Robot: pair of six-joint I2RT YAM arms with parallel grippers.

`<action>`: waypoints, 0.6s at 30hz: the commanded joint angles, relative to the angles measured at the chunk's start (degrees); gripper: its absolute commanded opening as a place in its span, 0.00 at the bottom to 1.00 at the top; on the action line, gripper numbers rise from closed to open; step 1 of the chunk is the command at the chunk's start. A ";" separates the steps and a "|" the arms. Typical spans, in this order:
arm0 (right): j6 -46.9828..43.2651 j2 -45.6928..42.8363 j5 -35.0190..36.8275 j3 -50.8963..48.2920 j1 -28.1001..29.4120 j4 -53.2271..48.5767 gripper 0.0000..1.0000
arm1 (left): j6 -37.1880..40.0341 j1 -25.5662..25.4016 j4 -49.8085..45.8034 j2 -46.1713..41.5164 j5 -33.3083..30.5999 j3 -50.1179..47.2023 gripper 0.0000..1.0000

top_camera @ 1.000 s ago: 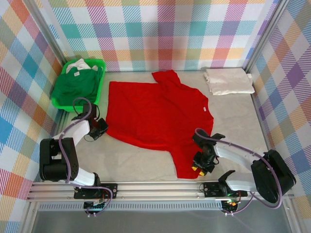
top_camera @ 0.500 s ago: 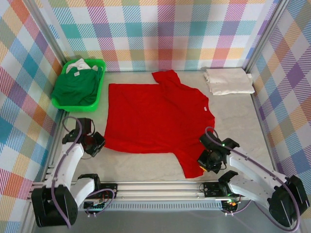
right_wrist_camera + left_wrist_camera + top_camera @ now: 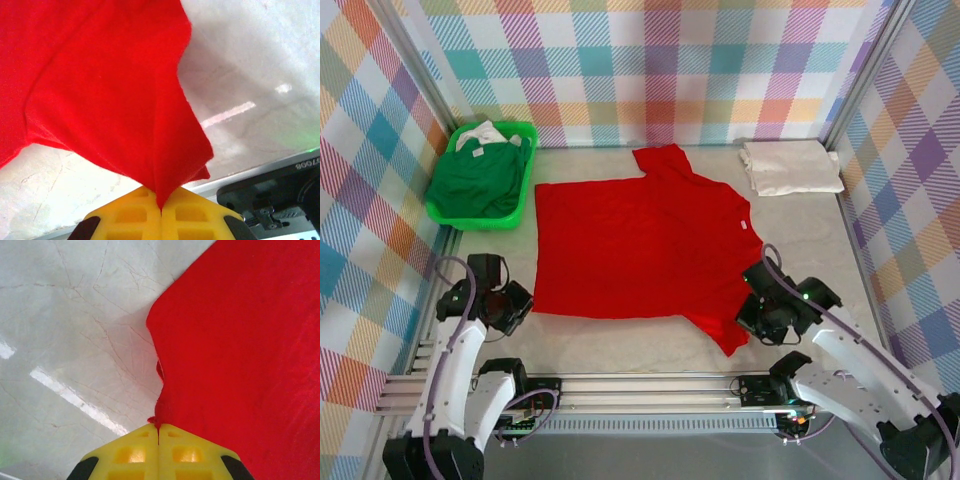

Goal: Fold and stack the t-shirts

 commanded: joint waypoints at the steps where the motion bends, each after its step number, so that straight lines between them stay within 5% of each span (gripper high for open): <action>1: -6.26 3.87 3.11 4.20 -1.65 3.57 0.00 | 1.36 1.03 6.78 1.89 -2.55 1.79 0.00; 7: -14.33 11.40 1.88 8.44 -7.42 10.52 0.00 | 3.48 1.04 16.21 13.12 0.96 2.21 0.00; 18: -24.08 25.82 -0.28 17.88 -11.63 15.34 0.02 | 8.50 1.33 13.50 17.27 -3.79 7.40 0.00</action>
